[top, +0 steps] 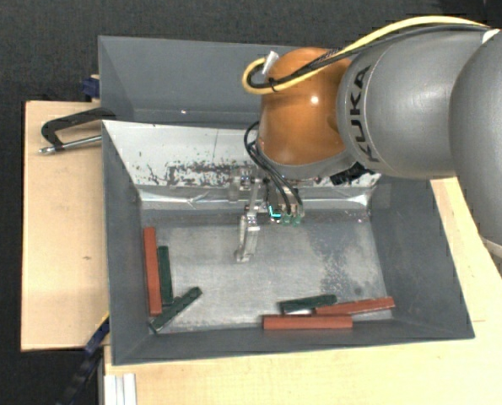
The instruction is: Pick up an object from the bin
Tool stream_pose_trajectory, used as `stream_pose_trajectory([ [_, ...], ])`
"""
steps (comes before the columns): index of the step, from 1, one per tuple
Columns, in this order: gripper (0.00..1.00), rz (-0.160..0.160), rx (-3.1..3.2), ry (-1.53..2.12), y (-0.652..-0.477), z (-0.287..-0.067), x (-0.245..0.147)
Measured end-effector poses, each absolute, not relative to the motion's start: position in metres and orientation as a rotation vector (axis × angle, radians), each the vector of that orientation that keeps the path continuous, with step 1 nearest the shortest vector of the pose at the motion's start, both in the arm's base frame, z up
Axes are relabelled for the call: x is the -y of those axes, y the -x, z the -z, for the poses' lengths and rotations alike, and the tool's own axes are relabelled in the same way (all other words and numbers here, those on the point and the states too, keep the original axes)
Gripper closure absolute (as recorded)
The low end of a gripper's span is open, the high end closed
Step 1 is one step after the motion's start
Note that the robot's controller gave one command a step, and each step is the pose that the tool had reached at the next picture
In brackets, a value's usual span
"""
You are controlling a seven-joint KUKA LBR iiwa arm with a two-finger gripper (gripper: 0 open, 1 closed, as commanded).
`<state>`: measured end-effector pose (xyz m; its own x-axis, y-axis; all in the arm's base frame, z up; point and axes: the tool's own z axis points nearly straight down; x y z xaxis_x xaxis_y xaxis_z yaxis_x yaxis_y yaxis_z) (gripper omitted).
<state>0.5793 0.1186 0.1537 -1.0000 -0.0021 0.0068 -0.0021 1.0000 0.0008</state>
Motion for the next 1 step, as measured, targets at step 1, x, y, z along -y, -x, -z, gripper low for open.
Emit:
stream_pose_trajectory([
  [1, 0.0, 0.003, 3.143, -0.001, -0.5813, -0.1579, -0.1182],
])
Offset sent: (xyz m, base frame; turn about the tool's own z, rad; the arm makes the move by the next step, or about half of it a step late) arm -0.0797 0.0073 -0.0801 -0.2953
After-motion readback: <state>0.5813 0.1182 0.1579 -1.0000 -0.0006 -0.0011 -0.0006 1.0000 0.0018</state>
